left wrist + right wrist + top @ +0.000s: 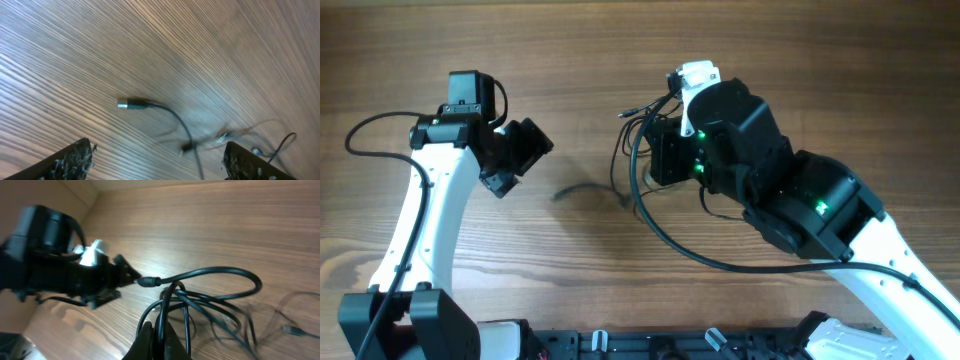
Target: Untangle cables
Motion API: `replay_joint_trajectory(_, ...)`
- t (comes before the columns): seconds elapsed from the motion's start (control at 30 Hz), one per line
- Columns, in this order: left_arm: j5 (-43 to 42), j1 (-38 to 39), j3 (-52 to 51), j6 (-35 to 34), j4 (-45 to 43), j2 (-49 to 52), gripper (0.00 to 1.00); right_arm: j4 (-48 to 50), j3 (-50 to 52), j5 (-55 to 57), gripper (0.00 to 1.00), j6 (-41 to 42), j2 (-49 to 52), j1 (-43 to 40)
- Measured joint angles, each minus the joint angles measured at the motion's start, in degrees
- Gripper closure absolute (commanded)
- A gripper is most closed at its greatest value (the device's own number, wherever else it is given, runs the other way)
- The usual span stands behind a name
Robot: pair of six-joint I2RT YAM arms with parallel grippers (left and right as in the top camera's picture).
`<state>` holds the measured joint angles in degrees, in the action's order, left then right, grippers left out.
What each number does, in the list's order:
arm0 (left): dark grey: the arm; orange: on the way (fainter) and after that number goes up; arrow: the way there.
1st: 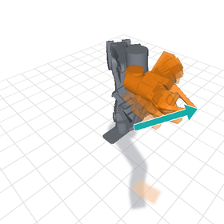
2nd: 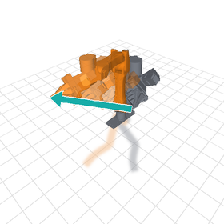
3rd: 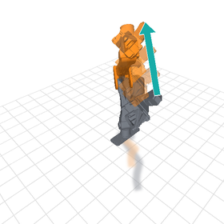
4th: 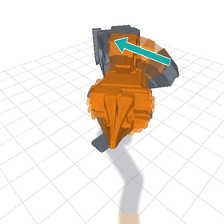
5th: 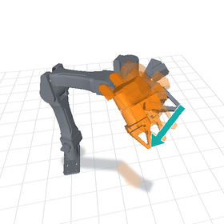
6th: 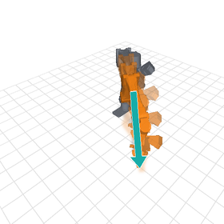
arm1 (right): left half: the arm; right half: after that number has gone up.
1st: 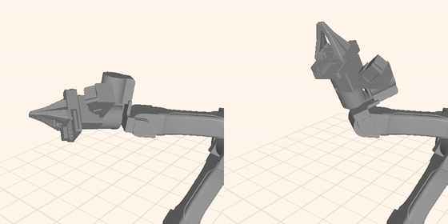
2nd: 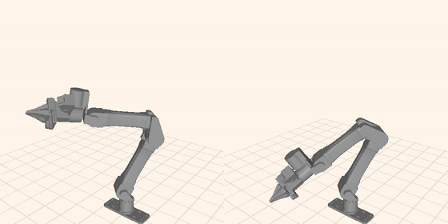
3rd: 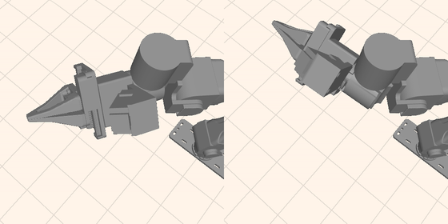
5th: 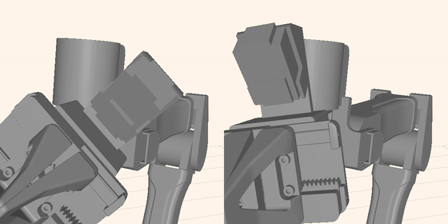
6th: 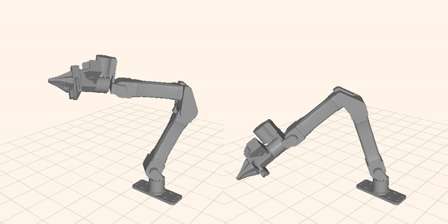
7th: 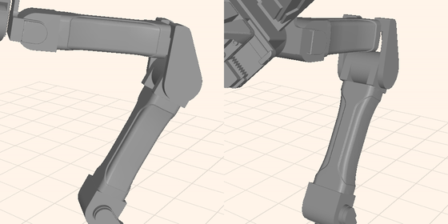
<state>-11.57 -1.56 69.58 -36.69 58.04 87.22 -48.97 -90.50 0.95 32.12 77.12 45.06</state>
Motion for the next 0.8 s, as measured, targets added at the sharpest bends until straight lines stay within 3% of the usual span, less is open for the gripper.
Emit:
replay_joint_trajectory(0.13,-5.33,0.00,0.00,1.64,-0.22,0.00,0.09,-0.04,0.24,-2.03,0.96,-0.07,1.62,0.00)
replay_joint_trajectory(0.33,-21.44,0.00,0.00,10.91,-0.63,0.00,0.07,-1.11,0.85,-4.24,0.96,0.24,7.72,0.00)
replay_joint_trajectory(0.47,-30.29,0.00,0.00,15.89,-0.61,0.00,0.13,-0.28,1.18,-5.05,0.95,1.81,11.47,0.00)
replay_joint_trajectory(0.8,-35.01,0.52,0.00,25.68,1.07,0.00,0.10,1.49,1.18,-5.73,0.91,9.29,11.98,-3.54)
